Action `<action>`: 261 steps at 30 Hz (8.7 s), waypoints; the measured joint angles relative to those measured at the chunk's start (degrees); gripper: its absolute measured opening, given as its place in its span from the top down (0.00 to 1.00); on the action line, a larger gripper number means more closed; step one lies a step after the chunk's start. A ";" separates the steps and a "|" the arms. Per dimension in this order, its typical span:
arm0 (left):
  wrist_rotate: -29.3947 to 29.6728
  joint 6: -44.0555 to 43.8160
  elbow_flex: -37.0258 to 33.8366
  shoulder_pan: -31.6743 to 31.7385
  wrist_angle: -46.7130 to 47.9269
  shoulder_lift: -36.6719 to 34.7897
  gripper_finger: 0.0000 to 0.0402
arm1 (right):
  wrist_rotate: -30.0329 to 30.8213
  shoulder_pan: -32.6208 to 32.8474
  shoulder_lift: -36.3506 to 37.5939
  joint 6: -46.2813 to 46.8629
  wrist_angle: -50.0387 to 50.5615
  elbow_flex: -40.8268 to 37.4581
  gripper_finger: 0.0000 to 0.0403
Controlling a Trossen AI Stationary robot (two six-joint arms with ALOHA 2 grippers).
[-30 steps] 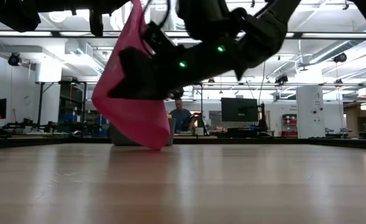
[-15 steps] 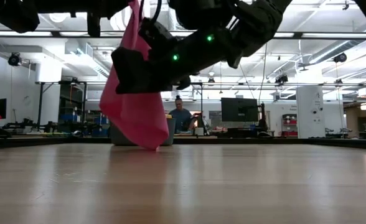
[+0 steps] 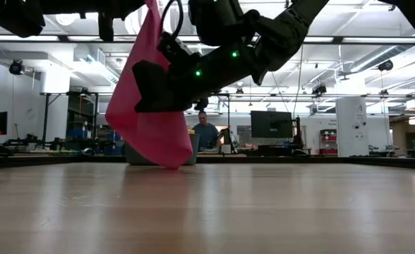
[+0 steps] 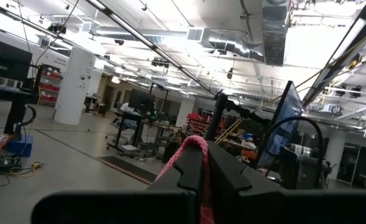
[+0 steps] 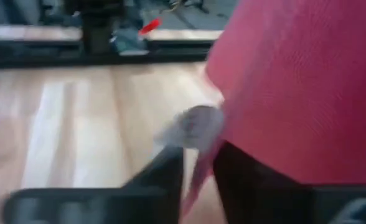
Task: Fold microfiber towels
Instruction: Fold the pink towel
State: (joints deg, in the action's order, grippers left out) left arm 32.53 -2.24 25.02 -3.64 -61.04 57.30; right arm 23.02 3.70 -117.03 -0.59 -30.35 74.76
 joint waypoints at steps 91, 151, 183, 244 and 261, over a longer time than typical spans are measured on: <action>-6.66 -0.01 19.86 -8.14 12.16 53.84 0.35 | -4.94 1.90 35.17 22.04 84.67 15.01 0.98; -19.44 28.58 17.68 -1.80 86.01 -2.74 1.00 | -5.07 -0.39 30.69 -4.07 97.68 22.90 0.98; -41.98 -4.94 16.89 -19.16 72.64 25.83 1.00 | -33.52 14.95 30.67 26.62 56.94 -14.12 0.98; -8.36 -1.76 14.30 -8.93 89.92 20.72 0.61 | -13.79 3.63 29.63 13.39 48.00 -17.69 0.73; -11.25 -1.67 7.80 -8.33 69.36 22.97 0.61 | -13.94 2.73 21.53 5.97 29.45 -18.93 0.93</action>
State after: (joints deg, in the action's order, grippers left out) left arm 21.29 -3.91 32.82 -11.97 8.33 80.27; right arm 9.08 6.44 -95.50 5.38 -0.90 55.83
